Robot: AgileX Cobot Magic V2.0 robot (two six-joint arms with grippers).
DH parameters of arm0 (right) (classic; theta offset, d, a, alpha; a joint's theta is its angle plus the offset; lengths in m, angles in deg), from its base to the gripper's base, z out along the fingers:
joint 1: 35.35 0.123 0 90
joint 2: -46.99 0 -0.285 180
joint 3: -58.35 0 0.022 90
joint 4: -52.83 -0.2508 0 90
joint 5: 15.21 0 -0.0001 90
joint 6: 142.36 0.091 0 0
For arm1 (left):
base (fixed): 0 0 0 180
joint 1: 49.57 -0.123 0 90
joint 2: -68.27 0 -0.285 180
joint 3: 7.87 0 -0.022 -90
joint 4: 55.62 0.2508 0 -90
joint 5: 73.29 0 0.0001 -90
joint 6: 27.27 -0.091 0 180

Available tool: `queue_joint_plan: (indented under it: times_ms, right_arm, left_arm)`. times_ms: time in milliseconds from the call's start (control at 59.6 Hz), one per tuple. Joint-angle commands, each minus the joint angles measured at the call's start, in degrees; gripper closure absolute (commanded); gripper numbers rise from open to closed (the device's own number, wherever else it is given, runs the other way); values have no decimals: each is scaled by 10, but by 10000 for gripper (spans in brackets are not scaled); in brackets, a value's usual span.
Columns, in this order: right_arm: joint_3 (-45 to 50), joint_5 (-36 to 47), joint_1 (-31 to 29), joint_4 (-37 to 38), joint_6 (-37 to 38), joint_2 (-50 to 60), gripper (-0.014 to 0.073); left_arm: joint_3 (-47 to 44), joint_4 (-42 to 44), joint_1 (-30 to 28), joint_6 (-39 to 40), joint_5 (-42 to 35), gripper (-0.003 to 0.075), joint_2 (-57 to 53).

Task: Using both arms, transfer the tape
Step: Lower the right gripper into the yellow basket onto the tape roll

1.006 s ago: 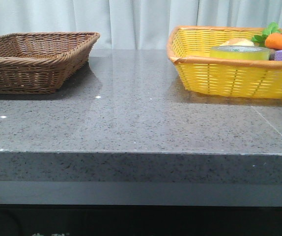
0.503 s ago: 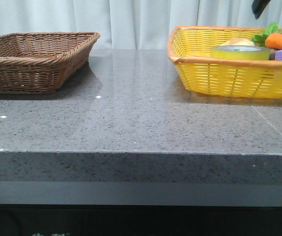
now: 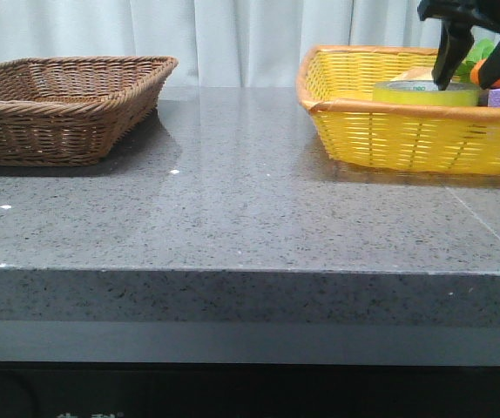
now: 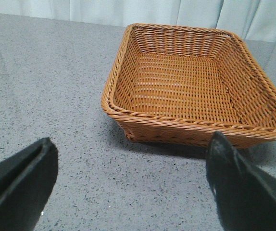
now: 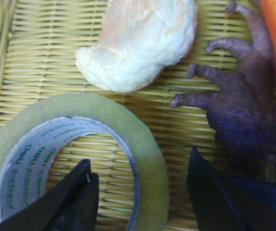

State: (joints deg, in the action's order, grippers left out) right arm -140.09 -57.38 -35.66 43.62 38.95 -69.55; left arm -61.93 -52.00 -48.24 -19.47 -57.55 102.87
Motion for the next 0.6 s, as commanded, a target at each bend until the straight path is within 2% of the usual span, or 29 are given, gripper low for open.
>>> queue_joint_plan:
  times_ms: [0, 101, 168, 319, 402, 587]
  right_arm:
    - [-21, 29, -2, 3, 2, 24, 162]
    - [-21, 29, -2, 3, 2, 17, 170]
    - [-21, 28, -2, 5, 2, 15, 216]
    - [-21, 28, -2, 7, 2, 15, 447]
    - [-21, 29, -2, 7, 2, 15, 536]
    - [-25, 31, -2, 7, 1, 27, 559]
  left_arm:
    - [22, 0, 0, 2, -44, 104, 5]
    - [22, 0, 0, 2, -44, 104, 5]
    - [22, 0, 0, 2, -44, 104, 5]
    - [22, 0, 0, 2, -44, 104, 5]
    - [22, 0, 0, 2, -44, 104, 5]
    - [22, 0, 0, 2, -44, 104, 5]
